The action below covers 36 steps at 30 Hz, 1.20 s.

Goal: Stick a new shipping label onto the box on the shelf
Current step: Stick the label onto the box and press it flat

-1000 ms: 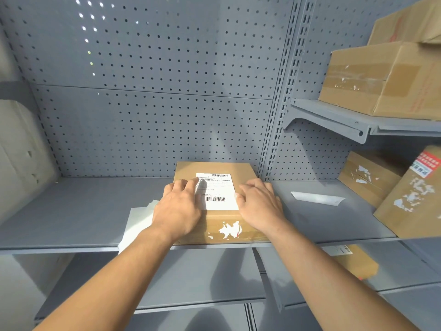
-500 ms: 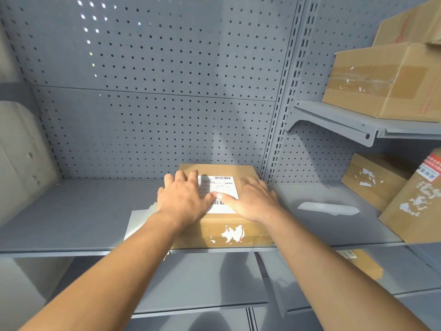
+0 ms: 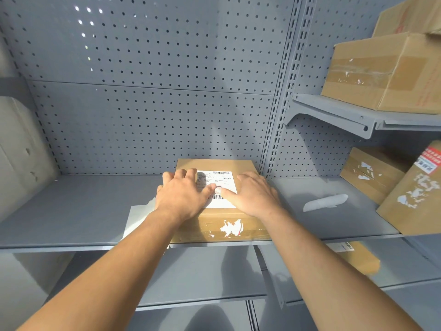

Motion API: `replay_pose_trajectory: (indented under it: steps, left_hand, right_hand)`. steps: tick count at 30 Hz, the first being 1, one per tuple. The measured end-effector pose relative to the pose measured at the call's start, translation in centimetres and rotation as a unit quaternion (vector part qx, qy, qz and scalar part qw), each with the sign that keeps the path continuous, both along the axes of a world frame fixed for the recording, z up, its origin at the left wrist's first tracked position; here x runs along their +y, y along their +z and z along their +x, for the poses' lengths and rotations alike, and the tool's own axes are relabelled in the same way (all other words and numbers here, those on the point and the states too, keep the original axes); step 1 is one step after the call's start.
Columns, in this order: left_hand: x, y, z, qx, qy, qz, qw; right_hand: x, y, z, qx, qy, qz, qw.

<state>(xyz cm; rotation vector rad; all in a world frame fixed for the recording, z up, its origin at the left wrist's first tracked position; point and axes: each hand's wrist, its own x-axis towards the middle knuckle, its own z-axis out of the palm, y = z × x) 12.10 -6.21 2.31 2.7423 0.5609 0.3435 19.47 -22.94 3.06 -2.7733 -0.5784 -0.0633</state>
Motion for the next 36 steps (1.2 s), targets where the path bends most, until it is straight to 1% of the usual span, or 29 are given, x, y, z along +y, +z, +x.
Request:
replay_pose_trajectory:
  steps: [4,7,10,12,14,17,20,23,27,31,34,36]
  left_hand:
    - [0.1,-0.1,0.1,0.006,0.001,0.000,1.000]
    - [0.4,-0.1,0.3,0.002,0.004,-0.016,1.000]
    - [0.7,-0.1,0.4,-0.006,-0.007,-0.033,0.999]
    - [1.0,-0.2,0.5,-0.002,-0.019,-0.024,1.000]
    - [1.3,0.1,0.6,0.022,-0.028,0.003,0.999]
    - [1.7,1.1,1.4,0.043,-0.020,0.036,0.998]
    - [1.2,1.6,2.3,0.058,-0.001,0.044,0.997]
    - [0.5,1.1,2.9,0.044,0.020,0.070,0.996]
    - [1.0,0.8,3.1,0.021,0.030,0.039,0.999]
    - [1.5,0.5,3.2,-0.004,0.027,0.013,1.000]
    - [1.5,0.3,3.1,-0.011,0.025,0.010,1.000]
    - [1.5,0.4,3.1,-0.012,0.031,0.000,0.999]
  right_hand:
    - [0.1,-0.1,0.4,0.009,-0.009,0.018,1.000]
    - [-0.1,-0.4,1.2,-0.003,-0.010,0.031,0.999]
    - [-0.1,-0.6,1.8,-0.012,-0.019,0.068,0.997]
    - [-0.1,-0.6,2.1,-0.004,-0.021,0.074,0.997]
    - [0.0,-0.2,2.3,-0.004,-0.022,0.050,0.998]
    - [0.3,0.8,2.4,-0.035,-0.030,0.006,0.999]
    - [0.8,1.2,2.2,-0.019,-0.032,-0.017,0.999]
    - [1.0,0.7,2.4,-0.021,-0.038,-0.029,0.999]
    - [0.7,0.4,3.3,-0.029,-0.053,0.023,0.998]
    - [0.7,0.1,3.7,-0.037,-0.064,0.050,0.996]
    - [0.5,-0.1,3.7,-0.043,-0.066,0.056,0.995]
    - [0.6,0.0,3.4,-0.046,-0.063,0.040,0.996]
